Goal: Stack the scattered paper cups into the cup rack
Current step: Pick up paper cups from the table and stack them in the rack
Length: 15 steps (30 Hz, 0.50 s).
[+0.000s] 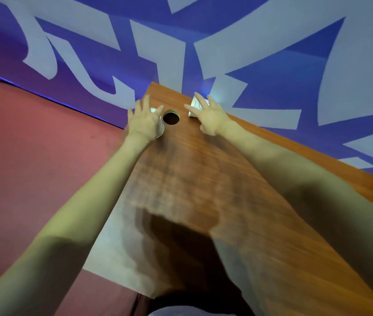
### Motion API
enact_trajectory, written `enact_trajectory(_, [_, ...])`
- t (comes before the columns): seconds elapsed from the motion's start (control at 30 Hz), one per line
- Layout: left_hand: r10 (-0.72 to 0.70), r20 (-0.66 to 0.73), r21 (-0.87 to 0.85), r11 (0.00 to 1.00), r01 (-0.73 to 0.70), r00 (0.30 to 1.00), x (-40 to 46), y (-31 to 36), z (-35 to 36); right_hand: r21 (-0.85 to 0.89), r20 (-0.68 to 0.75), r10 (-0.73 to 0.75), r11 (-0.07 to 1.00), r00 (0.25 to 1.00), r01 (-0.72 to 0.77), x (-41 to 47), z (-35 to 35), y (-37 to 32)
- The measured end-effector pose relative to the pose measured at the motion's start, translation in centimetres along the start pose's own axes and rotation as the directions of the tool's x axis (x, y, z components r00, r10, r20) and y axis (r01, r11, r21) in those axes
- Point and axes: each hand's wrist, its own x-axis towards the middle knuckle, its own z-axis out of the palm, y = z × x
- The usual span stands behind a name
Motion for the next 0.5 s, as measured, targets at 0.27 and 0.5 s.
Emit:
enact_trajectory(0.27, [-0.026, 0.069, 0.024, 0.999, 0.024, 0.997, 1.1, 0.0, 1.2, -0.096, 0.014, 0.058, 0.994, 0.998, -0.056, 3.7, 0.8, 0.6])
enact_trajectory(0.5, [-0.166, 0.006, -0.467, 0.871, 0.149, 0.986, -1.4, 0.7, 3.0, -0.001, -0.001, 0.137, 0.991, 0.991, -0.137, 0.1, 1.9, 2.3])
